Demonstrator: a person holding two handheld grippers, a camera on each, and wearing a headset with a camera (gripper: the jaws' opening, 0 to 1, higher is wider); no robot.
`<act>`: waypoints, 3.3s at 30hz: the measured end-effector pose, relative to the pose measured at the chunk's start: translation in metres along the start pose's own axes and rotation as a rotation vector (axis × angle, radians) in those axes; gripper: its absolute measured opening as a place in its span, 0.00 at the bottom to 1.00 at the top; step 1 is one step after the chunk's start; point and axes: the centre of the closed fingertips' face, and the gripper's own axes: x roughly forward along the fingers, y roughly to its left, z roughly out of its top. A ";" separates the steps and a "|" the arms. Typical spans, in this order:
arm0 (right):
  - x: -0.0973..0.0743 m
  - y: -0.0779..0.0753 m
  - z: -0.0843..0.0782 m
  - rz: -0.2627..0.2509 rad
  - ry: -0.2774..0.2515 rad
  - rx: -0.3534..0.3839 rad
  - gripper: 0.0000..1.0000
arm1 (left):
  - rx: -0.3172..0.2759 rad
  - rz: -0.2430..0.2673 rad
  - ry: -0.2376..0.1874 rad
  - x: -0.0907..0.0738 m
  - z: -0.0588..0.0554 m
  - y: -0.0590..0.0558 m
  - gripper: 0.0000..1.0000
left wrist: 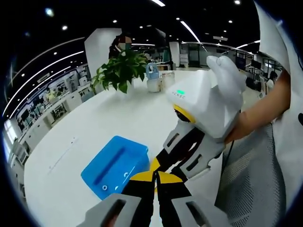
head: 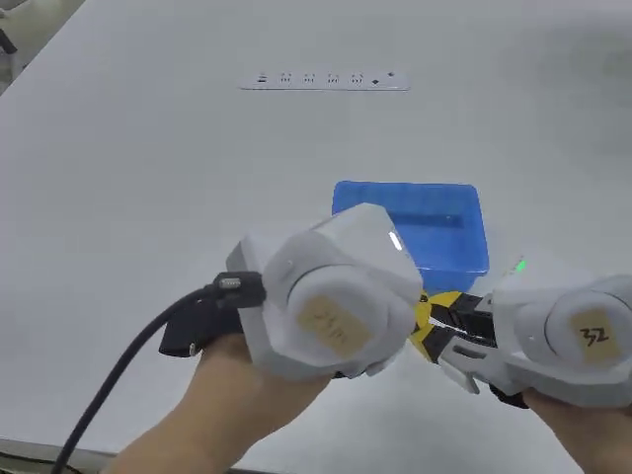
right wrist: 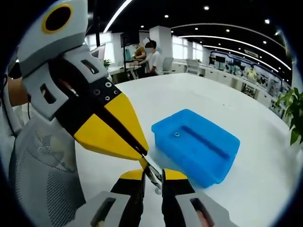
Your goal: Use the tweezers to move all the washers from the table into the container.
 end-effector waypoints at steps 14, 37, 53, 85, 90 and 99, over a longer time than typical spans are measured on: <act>0.005 0.002 -0.009 0.031 0.026 -0.030 0.07 | 0.013 -0.009 0.020 0.003 -0.003 -0.002 0.00; -0.017 -0.002 0.023 -0.001 0.010 -0.145 0.04 | 0.094 -0.030 -0.013 -0.011 0.033 0.001 0.00; -0.025 -0.021 0.055 -0.042 -0.042 -0.169 0.04 | 0.153 0.006 -0.051 -0.018 0.061 0.020 0.00; 0.019 -0.081 0.029 -0.104 0.050 -0.161 0.04 | 0.139 0.028 0.011 0.044 0.042 0.061 0.00; 0.025 -0.084 0.022 -0.104 0.067 -0.134 0.04 | 0.139 0.009 0.019 0.051 0.036 0.062 0.00; 0.029 -0.084 0.018 -0.095 0.085 -0.130 0.04 | 0.132 0.004 0.041 0.054 0.032 0.063 0.00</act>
